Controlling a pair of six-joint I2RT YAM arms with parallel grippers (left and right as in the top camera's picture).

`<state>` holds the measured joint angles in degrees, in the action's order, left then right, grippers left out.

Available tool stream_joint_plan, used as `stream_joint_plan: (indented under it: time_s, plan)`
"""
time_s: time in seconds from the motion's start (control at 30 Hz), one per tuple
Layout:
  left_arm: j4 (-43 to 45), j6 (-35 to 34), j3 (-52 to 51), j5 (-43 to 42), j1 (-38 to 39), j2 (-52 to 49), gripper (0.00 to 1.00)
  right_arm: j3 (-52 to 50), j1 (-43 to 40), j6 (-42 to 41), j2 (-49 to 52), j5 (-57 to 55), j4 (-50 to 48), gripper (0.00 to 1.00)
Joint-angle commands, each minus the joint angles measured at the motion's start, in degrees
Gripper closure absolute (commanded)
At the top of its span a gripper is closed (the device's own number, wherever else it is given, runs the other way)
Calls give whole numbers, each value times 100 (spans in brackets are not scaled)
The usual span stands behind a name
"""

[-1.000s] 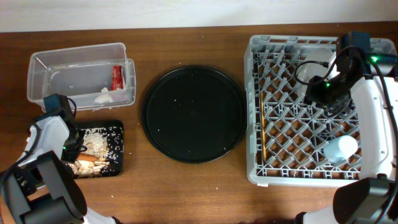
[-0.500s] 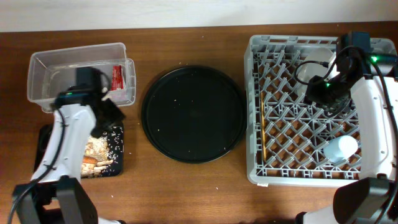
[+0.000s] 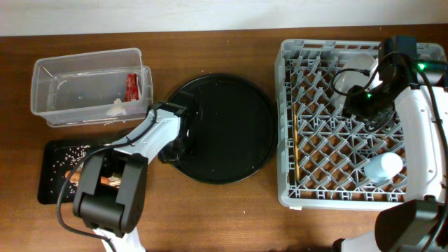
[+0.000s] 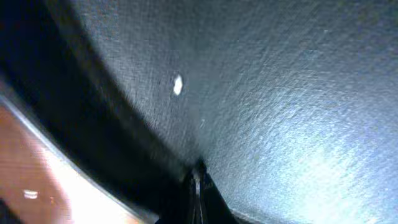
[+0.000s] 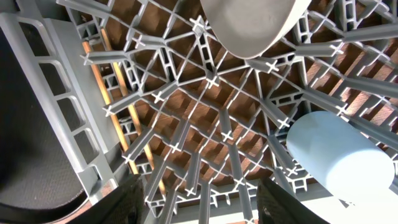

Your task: Sort waste into correct bins and load items into the dishwasher rack

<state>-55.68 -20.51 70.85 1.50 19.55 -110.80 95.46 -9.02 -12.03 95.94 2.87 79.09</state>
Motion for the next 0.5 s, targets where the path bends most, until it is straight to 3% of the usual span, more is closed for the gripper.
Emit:
stream_joint_plan:
  time_s: [0.0, 0.3, 0.47]
  plan:
    - [-461, 90, 50, 20, 7, -85, 95, 33, -4, -20, -33, 28, 7, 43]
    - [-1174, 90, 50, 17, 7, -85, 97, 33, -4, -20, -33, 28, 7, 43]
    - [-1386, 90, 50, 17, 7, -85, 83, 33, -4, -20, -33, 28, 7, 43]
